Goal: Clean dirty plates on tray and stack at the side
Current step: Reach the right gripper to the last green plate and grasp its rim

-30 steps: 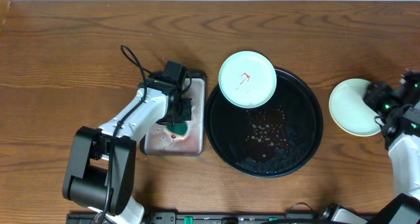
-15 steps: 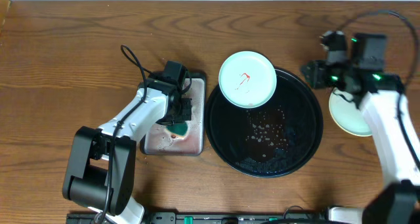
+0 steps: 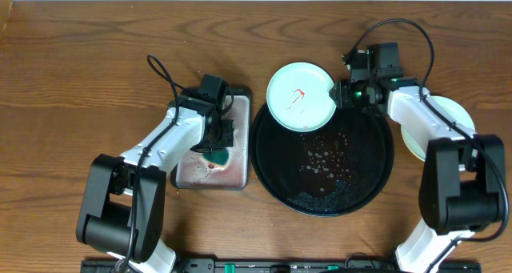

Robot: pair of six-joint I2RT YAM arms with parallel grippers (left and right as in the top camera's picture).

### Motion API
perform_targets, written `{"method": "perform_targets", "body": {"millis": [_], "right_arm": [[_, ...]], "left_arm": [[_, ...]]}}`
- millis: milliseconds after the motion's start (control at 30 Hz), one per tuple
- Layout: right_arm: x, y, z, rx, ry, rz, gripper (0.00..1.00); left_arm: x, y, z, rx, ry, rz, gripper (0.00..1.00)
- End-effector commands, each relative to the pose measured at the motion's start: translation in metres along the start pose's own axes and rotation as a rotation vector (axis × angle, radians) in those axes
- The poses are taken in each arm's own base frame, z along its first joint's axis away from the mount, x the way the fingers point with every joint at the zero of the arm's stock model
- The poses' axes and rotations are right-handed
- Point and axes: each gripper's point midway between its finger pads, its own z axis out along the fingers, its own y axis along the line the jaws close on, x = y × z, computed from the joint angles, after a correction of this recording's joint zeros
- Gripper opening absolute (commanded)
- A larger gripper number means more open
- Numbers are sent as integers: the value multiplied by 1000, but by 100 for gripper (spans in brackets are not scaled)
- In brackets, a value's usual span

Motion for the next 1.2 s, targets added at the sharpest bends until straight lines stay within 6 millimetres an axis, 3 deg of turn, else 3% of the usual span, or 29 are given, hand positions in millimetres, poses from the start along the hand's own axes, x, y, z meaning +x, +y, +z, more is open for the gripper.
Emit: {"method": "perform_targets", "body": {"millis": [0,167,333,500,667,767,900,1067,1167], "right_arm": [[-3,-1,10,2,-9,84,36],[-2,-3,21,-1,-13,96,30],[8,-2,32,-1,21,97,12],[6,-3,32,3,13,94,1],[2,1,7,8,11,80,1],[1,9,-25,11,11,52,1],[19,10,-57,62,72,42,1],[52,11,-61,71,205,74,1],[69,11,-54,72,254,69,1]], "left_arm": [[9,5,11,-22,36,-2,8],[9,5,11,-22,36,-2,8],[9,5,11,-22,36,-2,8],[9,5,11,-22,36,-2,8],[9,5,11,-22,36,-2,8],[9,5,11,-22,36,-2,8],[9,5,11,-22,36,-2,7],[5,5,5,-16,15,-7,7],[-10,8,-19,9,-62,-29,7]]}}
